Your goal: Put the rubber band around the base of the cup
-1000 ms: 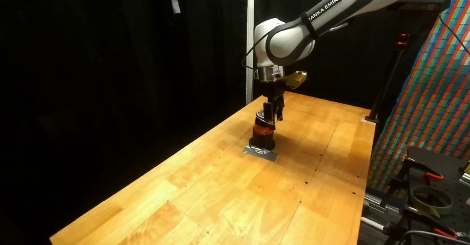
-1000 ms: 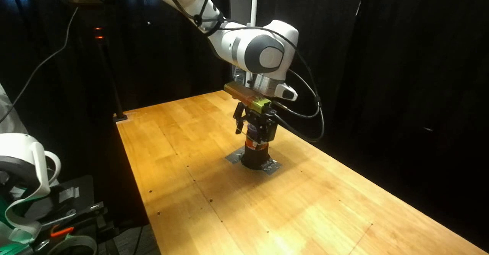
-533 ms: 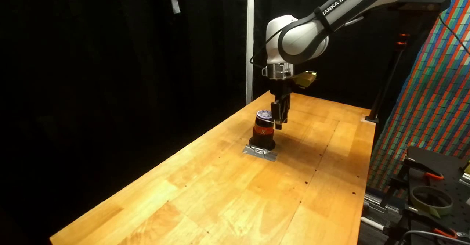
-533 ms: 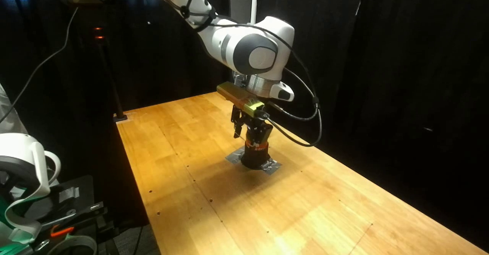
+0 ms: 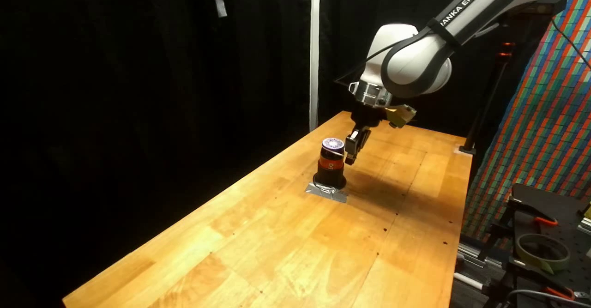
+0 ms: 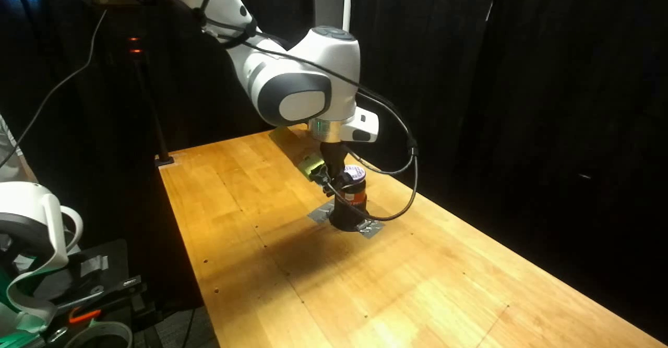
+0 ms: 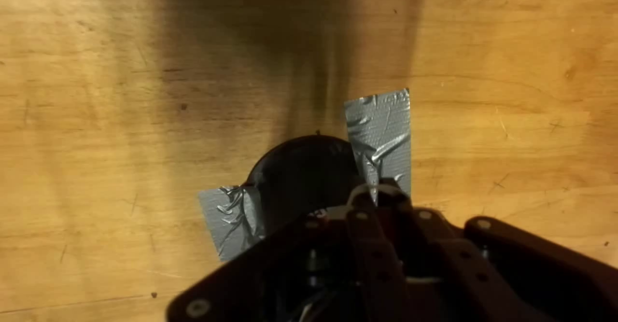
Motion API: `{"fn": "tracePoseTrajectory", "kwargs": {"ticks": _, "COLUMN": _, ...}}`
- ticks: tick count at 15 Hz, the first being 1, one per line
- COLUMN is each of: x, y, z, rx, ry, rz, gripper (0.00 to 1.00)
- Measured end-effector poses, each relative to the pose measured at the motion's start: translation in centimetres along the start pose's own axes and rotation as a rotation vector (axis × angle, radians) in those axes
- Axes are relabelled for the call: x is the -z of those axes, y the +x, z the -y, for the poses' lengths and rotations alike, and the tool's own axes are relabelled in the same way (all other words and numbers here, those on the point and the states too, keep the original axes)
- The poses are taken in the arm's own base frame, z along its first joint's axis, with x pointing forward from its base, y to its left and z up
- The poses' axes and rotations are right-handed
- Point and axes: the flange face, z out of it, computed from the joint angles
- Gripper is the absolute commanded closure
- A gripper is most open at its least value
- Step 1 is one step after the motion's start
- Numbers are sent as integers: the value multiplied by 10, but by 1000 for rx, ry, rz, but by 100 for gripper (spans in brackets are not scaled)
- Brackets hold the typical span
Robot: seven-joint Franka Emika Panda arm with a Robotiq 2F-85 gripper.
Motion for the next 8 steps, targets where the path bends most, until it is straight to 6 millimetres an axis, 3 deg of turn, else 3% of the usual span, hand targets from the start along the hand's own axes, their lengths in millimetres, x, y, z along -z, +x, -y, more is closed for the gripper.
{"fn": "tracePoseTrajectory", "kwargs": {"ticks": 2, "x": 0, "y": -14, "z": 3, "rx": -16, "ry": 8, "rz": -90, "gripper": 92}}
{"fn": "tracePoseTrajectory", "kwargs": {"ticks": 8, "x": 3, "y": -52, "z": 11, "rx": -82, "ry": 24, "rz": -317, "gripper": 94}}
